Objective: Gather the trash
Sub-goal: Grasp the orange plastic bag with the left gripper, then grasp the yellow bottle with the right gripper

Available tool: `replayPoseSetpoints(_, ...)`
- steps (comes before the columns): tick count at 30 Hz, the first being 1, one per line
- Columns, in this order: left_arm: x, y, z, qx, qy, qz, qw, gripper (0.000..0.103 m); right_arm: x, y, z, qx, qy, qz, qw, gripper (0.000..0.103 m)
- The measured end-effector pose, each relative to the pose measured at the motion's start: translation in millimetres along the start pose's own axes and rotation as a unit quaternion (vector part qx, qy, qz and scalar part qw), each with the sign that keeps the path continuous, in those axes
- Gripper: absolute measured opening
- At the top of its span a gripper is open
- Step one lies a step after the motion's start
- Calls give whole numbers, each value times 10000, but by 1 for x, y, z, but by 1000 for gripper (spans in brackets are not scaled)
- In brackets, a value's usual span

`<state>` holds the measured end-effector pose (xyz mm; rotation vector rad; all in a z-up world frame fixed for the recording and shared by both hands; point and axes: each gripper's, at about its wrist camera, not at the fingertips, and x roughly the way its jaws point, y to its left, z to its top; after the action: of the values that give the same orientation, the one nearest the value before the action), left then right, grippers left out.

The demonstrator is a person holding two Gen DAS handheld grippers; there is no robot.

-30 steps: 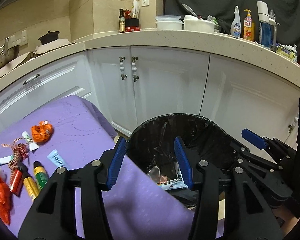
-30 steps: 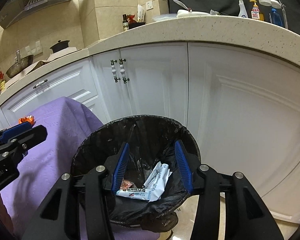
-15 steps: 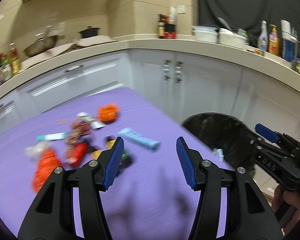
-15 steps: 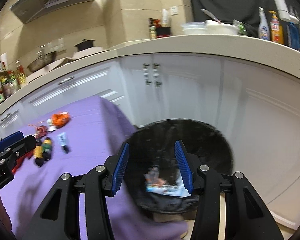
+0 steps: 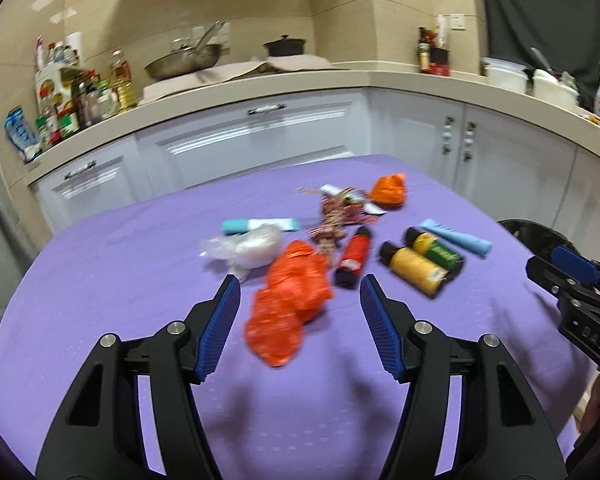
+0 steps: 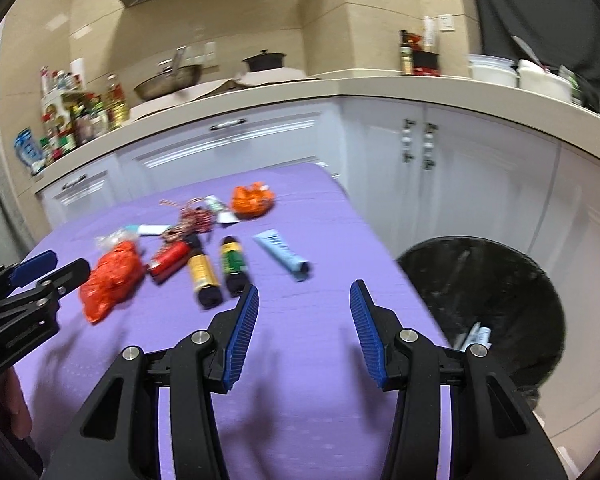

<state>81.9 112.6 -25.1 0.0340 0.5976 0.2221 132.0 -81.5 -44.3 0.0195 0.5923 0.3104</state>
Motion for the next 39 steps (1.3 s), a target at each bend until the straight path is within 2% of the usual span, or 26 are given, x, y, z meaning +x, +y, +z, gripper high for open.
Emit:
replayPoseSetpoints(4,12,13,-2,-54,157,57,9998,62,5,14,1,-117,68,82,9999,48)
replayPoseSetpoints(7,21,17,-4,-92,289,-17,9995,71,8,22,2,-177,116,125,9997,48)
replayPoseSetpoints(13,42,15,-3,-56,588,-165,9981,71,16,30,4,-237,201,151,9994,48)
replayPoseSetpoints(15,46,15,-2,-31,632,-183,9978,59,19,32,4,-247,230,163,9993,48)
replayPoseSetpoints(16,48,14,-2,-1,680,-236,9974,45,20,33,4,-255,245,175,9992,48)
replayPoseSetpoints(18,51,13,-3,33,742,-323,9967,37,23,36,5,-283,276,194,9990,48)
replayPoseSetpoints(19,51,12,-3,49,740,-345,9967,29,25,38,6,-298,285,210,9989,48)
replayPoseSetpoints(20,50,12,-3,74,727,-360,9967,25,26,41,6,-315,291,227,9988,48)
replayPoseSetpoints(24,44,19,-4,20,650,-383,9971,19,30,49,10,-398,319,310,9982,48)
replayPoseSetpoints(26,41,24,-5,-35,627,-364,9974,8,32,54,11,-450,335,359,9978,48)
replayPoseSetpoints(39,15,73,-15,-407,516,-57,9978,6,53,78,18,-692,774,655,9924,44)
